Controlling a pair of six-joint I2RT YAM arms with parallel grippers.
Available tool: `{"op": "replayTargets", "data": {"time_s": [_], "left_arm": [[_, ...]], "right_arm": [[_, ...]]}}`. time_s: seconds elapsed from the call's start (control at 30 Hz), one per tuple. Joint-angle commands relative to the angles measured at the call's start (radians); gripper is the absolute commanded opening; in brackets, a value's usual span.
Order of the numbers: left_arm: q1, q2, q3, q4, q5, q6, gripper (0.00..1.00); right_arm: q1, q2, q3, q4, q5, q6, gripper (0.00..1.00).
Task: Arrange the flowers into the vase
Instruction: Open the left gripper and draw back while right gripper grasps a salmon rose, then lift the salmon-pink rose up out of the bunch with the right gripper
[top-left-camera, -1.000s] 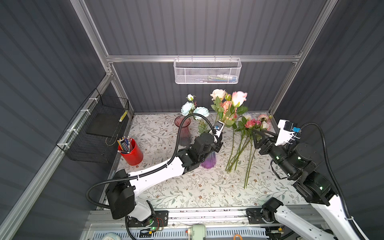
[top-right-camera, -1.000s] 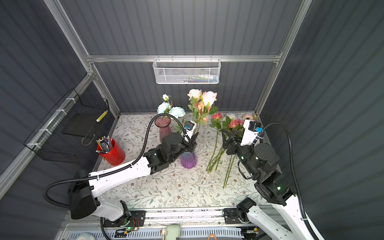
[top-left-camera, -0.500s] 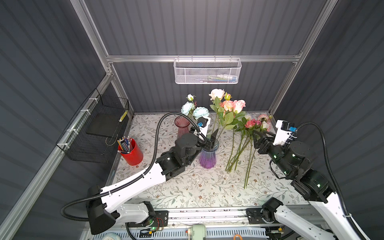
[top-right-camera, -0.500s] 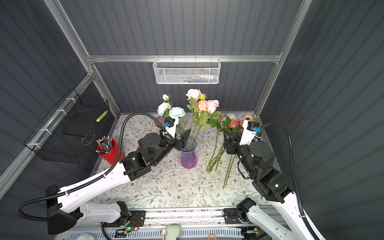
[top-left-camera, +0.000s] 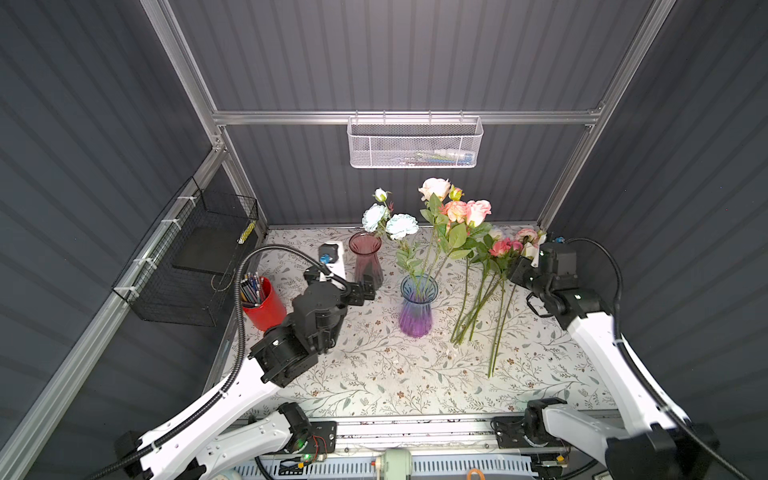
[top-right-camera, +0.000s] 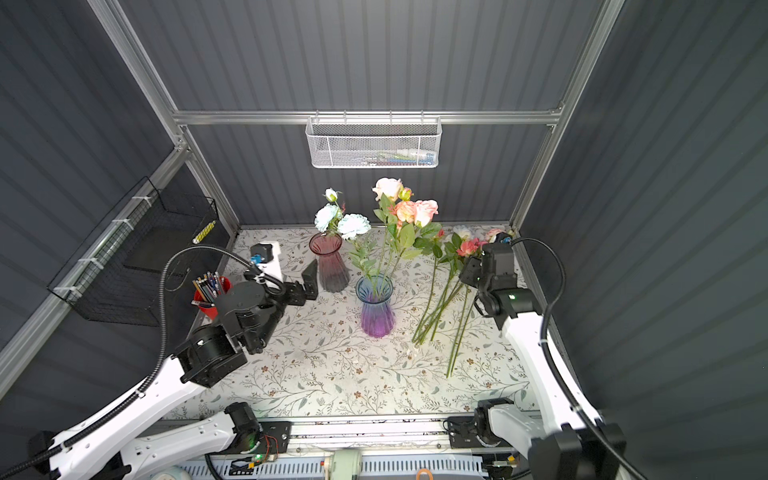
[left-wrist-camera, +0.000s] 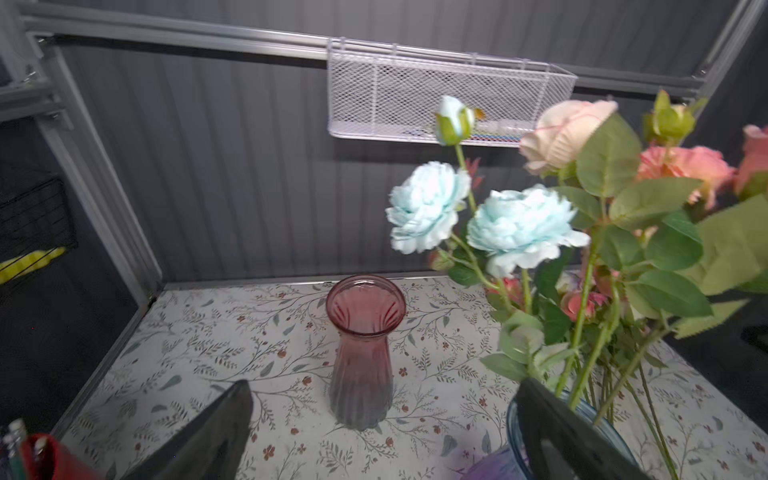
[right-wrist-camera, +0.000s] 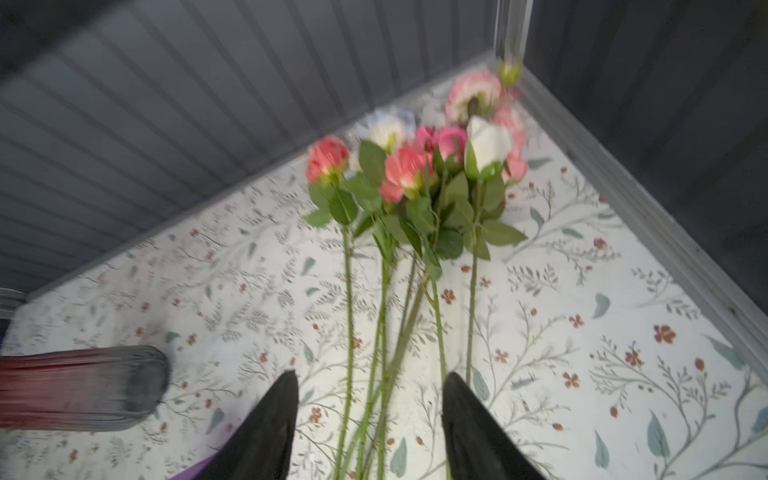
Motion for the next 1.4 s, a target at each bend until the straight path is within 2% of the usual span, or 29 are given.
{"op": "replayTargets", "data": {"time_s": [0.0, 0.13, 0.2, 0.3, 0.47, 0.63, 0.8, 1.17, 1.37], "left_arm": [[0.016, -0.107, -0.087, -0.12, -0.027, -0.185, 0.99], [0.017, -0.222, -0.227, -0.139, 0.043, -0.363, 0.99], [0.017, -0.24, -0.27, -0.149, 0.099, -0.414, 0.99], [0.016, -0.213, -0.295, -0.174, 0.186, -0.46, 0.99], [0.017, -0.161, -0.334, -0.153, 0.247, -0.524, 0.99], [0.017, -0.151, -0.352, -0.091, 0.252, -0.509, 0.99], [0.017, -0.118, -0.322, -0.096, 0.253, -0.477, 0.99], [0.018, -0.123, -0.302, -0.106, 0.252, -0.471, 0.99], [0.017, -0.132, -0.296, -0.113, 0.241, -0.467, 0.99]], "right_arm": [[-0.059, 0.135, -0.001, -0.024, -0.09, 0.023, 0.52], [-0.092, 0.332, 0.067, -0.048, -0.094, -0.014, 0.5], [-0.096, 0.41, 0.107, -0.062, -0.09, -0.035, 0.49], [-0.102, 0.493, 0.149, -0.076, -0.082, -0.052, 0.49], [-0.113, 0.61, 0.18, -0.077, -0.108, -0.07, 0.44], [-0.113, 0.682, 0.206, -0.092, -0.125, -0.088, 0.22], [-0.112, 0.644, 0.187, -0.076, -0.112, -0.099, 0.06], [-0.077, 0.398, 0.14, -0.07, -0.098, -0.093, 0.03], [-0.047, 0.176, 0.104, -0.029, -0.083, -0.092, 0.03]]}}
